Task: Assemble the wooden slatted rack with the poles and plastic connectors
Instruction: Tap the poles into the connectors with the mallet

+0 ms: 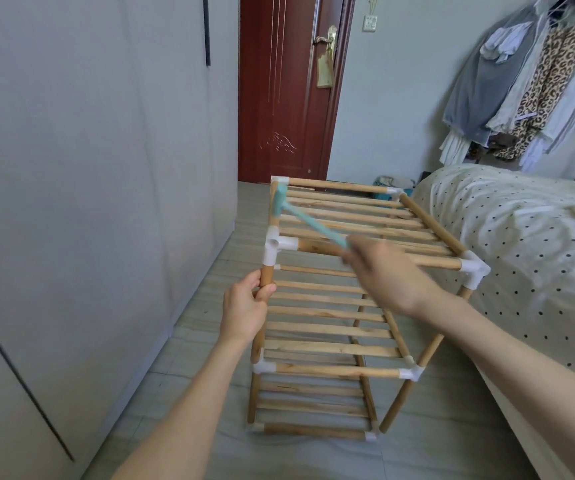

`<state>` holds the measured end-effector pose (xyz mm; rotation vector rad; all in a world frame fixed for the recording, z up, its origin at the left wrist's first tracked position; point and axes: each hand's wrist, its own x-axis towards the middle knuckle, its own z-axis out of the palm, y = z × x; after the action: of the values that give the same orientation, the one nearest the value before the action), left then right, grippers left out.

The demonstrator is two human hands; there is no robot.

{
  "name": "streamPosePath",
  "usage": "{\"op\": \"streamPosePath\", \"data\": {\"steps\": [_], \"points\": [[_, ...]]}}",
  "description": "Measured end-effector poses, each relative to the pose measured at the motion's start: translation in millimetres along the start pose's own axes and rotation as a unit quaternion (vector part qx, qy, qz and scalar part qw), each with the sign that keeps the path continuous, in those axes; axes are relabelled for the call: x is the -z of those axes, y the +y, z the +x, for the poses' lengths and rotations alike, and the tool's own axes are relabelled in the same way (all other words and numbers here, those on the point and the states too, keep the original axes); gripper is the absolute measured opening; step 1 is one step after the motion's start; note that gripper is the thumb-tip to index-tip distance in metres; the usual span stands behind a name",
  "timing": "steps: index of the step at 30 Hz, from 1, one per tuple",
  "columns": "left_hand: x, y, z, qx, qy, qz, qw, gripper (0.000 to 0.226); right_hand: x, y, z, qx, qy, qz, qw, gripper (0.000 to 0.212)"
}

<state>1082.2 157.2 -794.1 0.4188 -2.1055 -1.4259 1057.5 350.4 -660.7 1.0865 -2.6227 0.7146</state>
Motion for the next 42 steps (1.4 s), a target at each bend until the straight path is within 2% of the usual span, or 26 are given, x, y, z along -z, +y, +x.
{"op": "streamPosePath", "data": {"steps": [2, 3, 4, 6, 8, 10, 11, 13, 14, 15, 18, 19, 21, 22, 23, 26, 27, 29, 31, 33, 34, 37, 38, 39, 41, 42], "points": [[0, 1, -1, 0.006, -0.004, -0.002, 1.000, 0.020, 9, -3, 5, -0.027, 0.172, 0.078, 0.982, 0.019], [0, 2, -1, 0.007, -0.004, -0.004, 1.000, 0.020, 9, -6, 3, -0.037, 0.211, 0.097, 0.972, 0.018], [1, 2, -2, 0.007, -0.004, -0.005, 1.000, 0.020, 8, -13, 1, -0.042, 0.179, 0.079, 0.980, 0.017], [1, 2, -2, 0.006, -0.003, -0.006, 1.000, 0.020, -8, -10, -4, -0.034, 0.002, 0.029, 0.999, 0.017], [1, 2, -1, 0.009, -0.005, -0.005, 1.000, 0.020, 2, -11, 4, -0.037, 0.028, 0.025, 0.999, 0.021], [1, 2, -2, 0.009, -0.004, -0.009, 1.000, 0.018, 7, -11, 7, -0.039, 0.192, 0.105, 0.975, 0.019], [1, 3, -3, 0.007, -0.003, -0.010, 1.000, 0.018, 6, -15, 3, -0.038, 0.204, 0.125, 0.970, 0.018], [0, 2, -4, 0.005, 0.002, -0.007, 1.000, 0.017, -9, -11, -4, -0.056, 0.044, 0.073, 0.995, 0.019], [-1, 1, -4, 0.003, 0.007, -0.004, 1.000, 0.016, -13, -5, -7, -0.058, -0.008, 0.059, 0.997, 0.021], [-1, 0, -3, 0.002, 0.007, 0.001, 1.000, 0.015, -9, -3, -4, -0.060, -0.005, 0.056, 0.997, 0.023], [-1, 1, -2, 0.007, 0.007, -0.003, 1.000, 0.016, 5, -7, 3, -0.054, 0.220, 0.125, 0.966, 0.020], [-1, 2, -2, 0.009, 0.004, -0.006, 1.000, 0.015, 6, -13, 2, -0.052, 0.214, 0.112, 0.969, 0.018], [0, 2, -3, 0.007, 0.003, -0.009, 1.000, 0.013, -8, -11, -2, -0.064, 0.023, 0.062, 0.996, 0.020], [0, 2, -3, 0.005, 0.003, -0.010, 1.000, 0.012, -8, -7, -1, -0.061, -0.003, 0.063, 0.996, 0.022], [0, 2, -3, 0.005, 0.002, -0.009, 1.000, 0.012, -2, -5, 4, -0.066, -0.004, 0.053, 0.996, 0.024], [0, 3, -3, 0.010, 0.006, -0.012, 1.000, 0.013, 6, -10, 8, -0.048, 0.174, 0.105, 0.978, 0.020], [1, 3, -3, 0.009, 0.006, -0.012, 1.000, 0.013, 4, -13, 8, -0.049, 0.146, 0.088, 0.984, 0.018], [1, 3, -3, 0.007, 0.007, -0.010, 1.000, 0.011, -6, -8, 3, -0.059, -0.018, 0.049, 0.997, 0.017], [0, 3, -2, 0.005, 0.004, -0.006, 1.000, 0.012, 7, -6, 11, -0.056, 0.012, 0.057, 0.997, 0.021], [1, 3, -2, 0.009, 0.007, -0.006, 1.000, 0.013, 15, -10, 13, -0.040, 0.201, 0.106, 0.973, 0.020], [1, 4, -3, 0.010, 0.008, -0.008, 1.000, 0.014, 14, -14, 11, -0.039, 0.215, 0.110, 0.970, 0.018], [1, 6, -5, 0.010, 0.009, -0.016, 1.000, 0.013, -14, -4, 2, -0.077, -0.029, 0.027, 0.996, 0.017], [1, 6, -5, 0.011, 0.006, -0.017, 1.000, 0.014, -12, -3, 1, -0.072, -0.033, 0.030, 0.996, 0.019], [1, 6, -4, 0.012, 0.003, -0.017, 1.000, 0.015, -5, -1, 6, -0.080, -0.004, 0.045, 0.996, 0.020], [2, 7, -4, 0.020, 0.000, -0.019, 1.000, 0.018, 1, -4, 5, -0.049, 0.186, 0.097, 0.977, 0.020], [3, 7, -4, 0.023, -0.002, -0.019, 1.000, 0.018, 1, -8, 3, -0.035, 0.198, 0.095, 0.975, 0.018]]}}
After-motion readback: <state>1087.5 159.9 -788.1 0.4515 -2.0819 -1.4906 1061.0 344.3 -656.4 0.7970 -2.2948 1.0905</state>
